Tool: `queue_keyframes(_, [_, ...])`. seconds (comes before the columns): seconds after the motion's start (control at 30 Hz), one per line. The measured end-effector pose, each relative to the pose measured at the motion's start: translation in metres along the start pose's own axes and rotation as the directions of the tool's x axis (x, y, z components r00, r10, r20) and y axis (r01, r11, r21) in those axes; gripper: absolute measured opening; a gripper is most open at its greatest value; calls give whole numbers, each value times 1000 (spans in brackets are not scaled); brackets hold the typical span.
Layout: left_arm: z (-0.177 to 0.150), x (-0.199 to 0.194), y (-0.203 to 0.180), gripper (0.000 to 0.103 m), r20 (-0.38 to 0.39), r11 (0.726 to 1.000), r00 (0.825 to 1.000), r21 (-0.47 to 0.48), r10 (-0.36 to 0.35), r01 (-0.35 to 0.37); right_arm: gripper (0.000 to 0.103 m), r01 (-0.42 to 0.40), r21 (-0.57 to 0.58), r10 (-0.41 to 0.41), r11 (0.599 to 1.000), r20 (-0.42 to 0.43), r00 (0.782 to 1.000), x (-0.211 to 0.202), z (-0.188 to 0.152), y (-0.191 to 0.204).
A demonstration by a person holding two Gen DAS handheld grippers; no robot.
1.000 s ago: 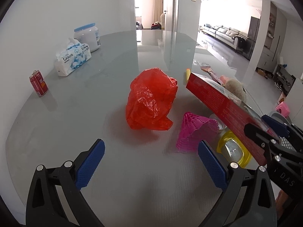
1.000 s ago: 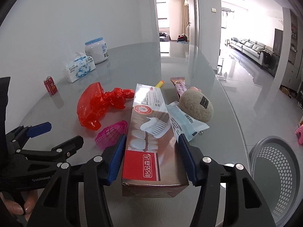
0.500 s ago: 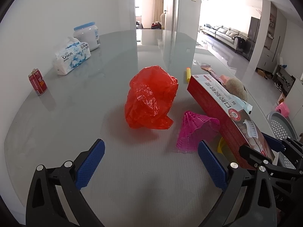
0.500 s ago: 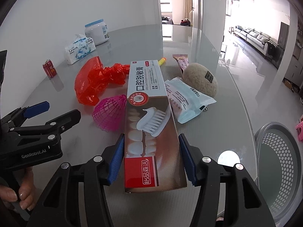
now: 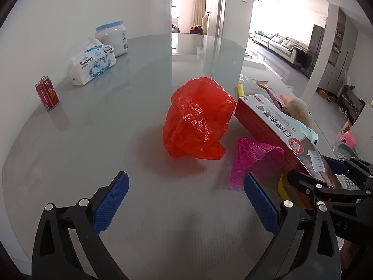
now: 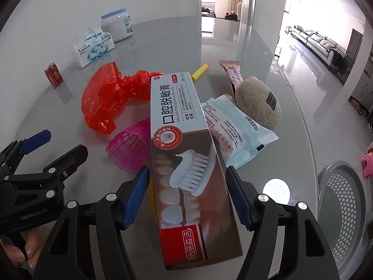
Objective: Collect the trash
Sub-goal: 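Lift the toothpaste box with the right gripper while the left gripper grasps the pink mesh cone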
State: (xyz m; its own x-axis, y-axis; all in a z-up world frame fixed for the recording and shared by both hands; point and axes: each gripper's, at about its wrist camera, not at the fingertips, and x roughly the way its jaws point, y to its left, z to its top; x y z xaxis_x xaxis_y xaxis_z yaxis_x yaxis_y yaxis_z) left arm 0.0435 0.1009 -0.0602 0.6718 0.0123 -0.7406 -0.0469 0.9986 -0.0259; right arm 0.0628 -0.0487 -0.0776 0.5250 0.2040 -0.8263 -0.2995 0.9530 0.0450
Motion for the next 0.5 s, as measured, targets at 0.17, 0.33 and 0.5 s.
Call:
queue_keyframes(0.17, [0,1,1,97,-2,1000,1000,-4,-3,3,63,-25,4,25,1000,-20,999,9,2,3])
queue_keyframes(0.33, [-1,1,-1,97,-7,1000,1000,0,-8,8,52,-43,25,43,999,-1,999,7,4,-2])
queue_keyframes(0.5, [-1,1,-3,97,-10,1000,1000,5,-13,13,52,-58,59,55,997,50,997,-3,1,-9])
